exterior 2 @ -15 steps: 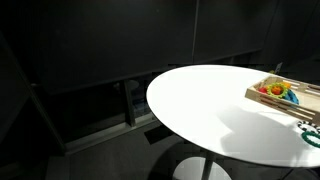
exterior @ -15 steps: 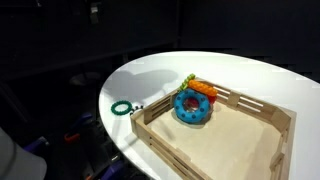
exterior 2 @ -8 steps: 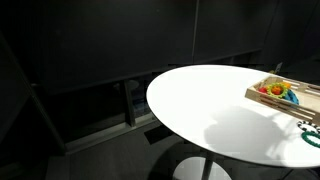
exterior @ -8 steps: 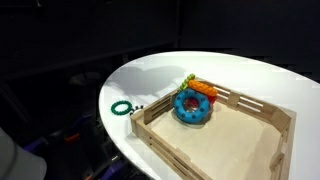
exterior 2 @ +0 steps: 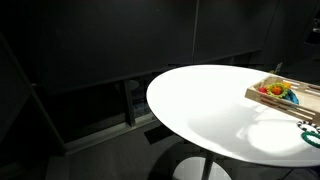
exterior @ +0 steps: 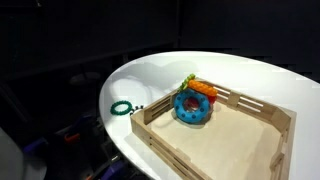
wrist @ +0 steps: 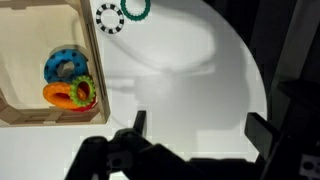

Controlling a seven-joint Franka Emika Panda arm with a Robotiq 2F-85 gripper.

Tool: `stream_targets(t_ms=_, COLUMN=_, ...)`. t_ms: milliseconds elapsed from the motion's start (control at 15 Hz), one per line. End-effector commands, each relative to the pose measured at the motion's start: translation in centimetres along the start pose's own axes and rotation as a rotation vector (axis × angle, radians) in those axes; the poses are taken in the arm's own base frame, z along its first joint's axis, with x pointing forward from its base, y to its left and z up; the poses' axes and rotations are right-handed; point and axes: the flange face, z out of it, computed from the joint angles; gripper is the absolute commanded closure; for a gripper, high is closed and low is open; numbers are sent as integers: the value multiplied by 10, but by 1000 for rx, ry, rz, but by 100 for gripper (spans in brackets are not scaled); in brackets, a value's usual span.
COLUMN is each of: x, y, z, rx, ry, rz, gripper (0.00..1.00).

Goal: Pick up the green ring from the table and put it on the tray

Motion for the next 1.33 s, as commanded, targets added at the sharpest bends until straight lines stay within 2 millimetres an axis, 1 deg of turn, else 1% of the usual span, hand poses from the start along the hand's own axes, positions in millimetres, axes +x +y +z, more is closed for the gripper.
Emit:
stream_targets(t_ms=0, x=15, y=10, z=8, rx=-38, ry=-63, rz=46, gripper=0)
stream_targets(t_ms=267, x=17, y=16, z=37, rx=-23, ry=-124, rz=57, gripper=0)
stream_targets(t_ms=533, x=14, y=21, z=68, rx=-17, ry=-167, rz=59, gripper=0)
stream_targets(t_ms=733, x=11, y=25, z=86, rx=-19, ry=-198, rz=57, gripper=0)
stream_targets(t_ms=800, x=12, y=21, z=80, rx=-20, ry=-197, rz=48, gripper=0)
stream_targets(t_ms=933, x=11, y=21, z=85, rx=-21, ry=-207, rz=47, gripper=0)
stream_targets(t_ms=1267, x=10, y=21, z=85, rx=-21, ry=-206, rz=46, gripper=0)
